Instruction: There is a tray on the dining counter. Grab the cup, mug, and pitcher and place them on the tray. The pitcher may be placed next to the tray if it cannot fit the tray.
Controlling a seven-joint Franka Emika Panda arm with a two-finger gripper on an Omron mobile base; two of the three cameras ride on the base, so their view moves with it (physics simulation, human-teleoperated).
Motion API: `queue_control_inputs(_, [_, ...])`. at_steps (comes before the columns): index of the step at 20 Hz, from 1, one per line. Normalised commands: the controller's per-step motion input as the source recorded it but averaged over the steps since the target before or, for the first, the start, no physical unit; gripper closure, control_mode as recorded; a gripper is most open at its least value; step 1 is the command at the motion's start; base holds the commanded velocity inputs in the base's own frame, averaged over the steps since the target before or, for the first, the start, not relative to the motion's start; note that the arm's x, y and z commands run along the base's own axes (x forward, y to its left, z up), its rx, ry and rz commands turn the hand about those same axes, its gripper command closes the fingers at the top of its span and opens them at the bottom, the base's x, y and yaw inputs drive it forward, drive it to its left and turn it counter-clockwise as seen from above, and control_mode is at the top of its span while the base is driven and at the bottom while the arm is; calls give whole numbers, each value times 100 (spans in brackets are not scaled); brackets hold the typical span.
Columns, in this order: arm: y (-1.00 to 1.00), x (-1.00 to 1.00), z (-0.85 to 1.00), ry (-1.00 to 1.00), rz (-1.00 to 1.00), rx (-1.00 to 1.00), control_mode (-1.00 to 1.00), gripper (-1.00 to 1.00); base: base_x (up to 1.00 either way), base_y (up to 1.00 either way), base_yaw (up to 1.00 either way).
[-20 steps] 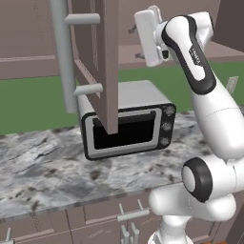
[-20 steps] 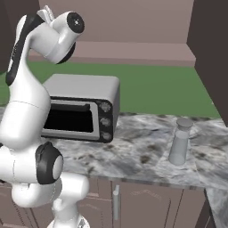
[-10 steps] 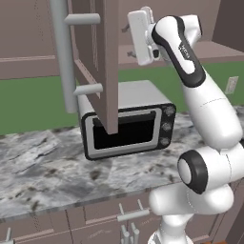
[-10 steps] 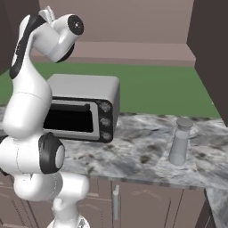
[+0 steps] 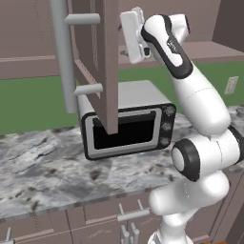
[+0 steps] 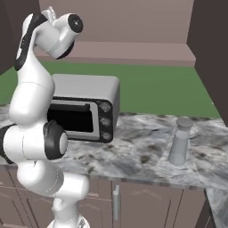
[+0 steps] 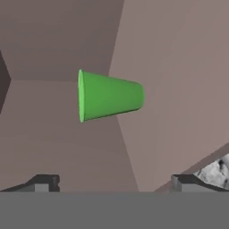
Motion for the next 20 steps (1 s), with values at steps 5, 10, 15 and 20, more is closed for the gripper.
queue_control_inputs(5, [1,34,0,4,0,0,-100,-100,0,0,0])
queue_control_inputs(10, [0,24,0,1,0,0,-100,-100,0,0,0])
queue_control_inputs(15, [8,29,0,3,0,0,-100,-100,0,0,0])
queue_control_inputs(20, [6,34,0,2,0,0,-100,-100,0,0,0])
